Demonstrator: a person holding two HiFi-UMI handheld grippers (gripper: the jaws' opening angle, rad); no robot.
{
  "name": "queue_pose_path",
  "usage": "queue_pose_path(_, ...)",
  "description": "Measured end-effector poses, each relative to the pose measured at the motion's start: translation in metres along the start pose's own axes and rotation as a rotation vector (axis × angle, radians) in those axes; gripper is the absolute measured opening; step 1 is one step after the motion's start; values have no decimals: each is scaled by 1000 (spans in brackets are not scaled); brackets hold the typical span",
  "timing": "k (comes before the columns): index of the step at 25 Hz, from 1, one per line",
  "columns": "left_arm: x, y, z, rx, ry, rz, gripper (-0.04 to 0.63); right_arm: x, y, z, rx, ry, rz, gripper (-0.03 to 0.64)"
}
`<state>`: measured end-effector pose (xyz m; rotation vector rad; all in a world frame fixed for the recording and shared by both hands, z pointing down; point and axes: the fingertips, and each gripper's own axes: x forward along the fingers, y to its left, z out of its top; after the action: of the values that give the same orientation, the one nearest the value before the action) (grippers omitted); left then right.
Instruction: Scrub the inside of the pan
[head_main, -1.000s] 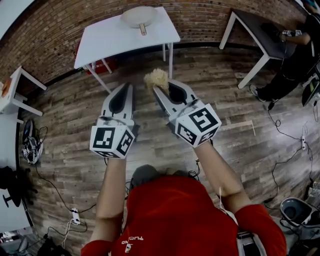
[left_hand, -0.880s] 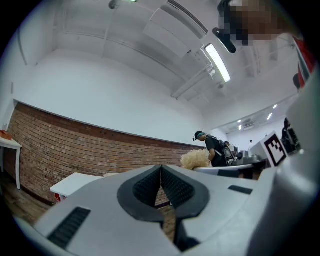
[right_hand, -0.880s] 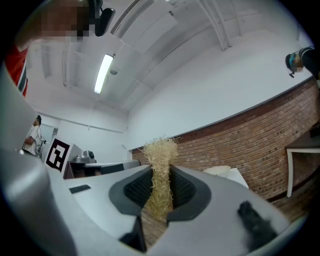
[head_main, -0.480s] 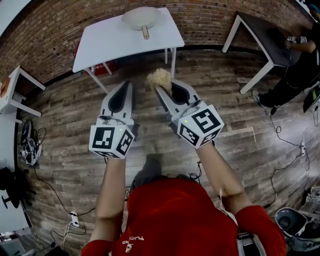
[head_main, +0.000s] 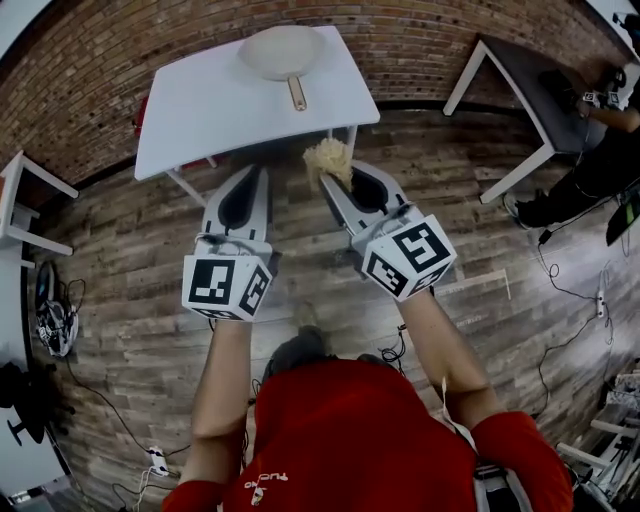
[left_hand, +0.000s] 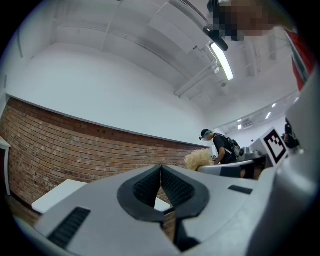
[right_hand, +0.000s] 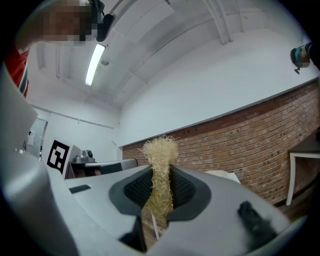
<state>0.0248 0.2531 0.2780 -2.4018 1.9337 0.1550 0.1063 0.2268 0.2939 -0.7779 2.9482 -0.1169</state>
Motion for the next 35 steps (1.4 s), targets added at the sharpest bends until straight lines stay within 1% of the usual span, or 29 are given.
queue_pose_path(3,32,31,-1,0,0,-17,15,38,-22,4,4,-15,-18,86)
queue_pose_path(8,79,82,-8,-9,1,-33,15,96,-55,3,3,-11,-44,87)
queue_pose_path(14,117,125,-16,-17,9,-72,15,147,-83,0,1,-10,-87,86)
queue_pose_path(19,140,158,-23,-53,5,-60,15,176,-96,-7,-15,18,-94,86)
queue_pose_path(25,167,183,-29,-57,8,-49,15,204,-120,-8,-20,43,-101,86)
queue_pose_path(31,213,212,-38,-46,13,-22,15,242,-167,-11,-20,57,-98,86)
queue_pose_path(35,256,232,-47,-38,26,-4,15,274,-205,-7,-30,63,-84,87)
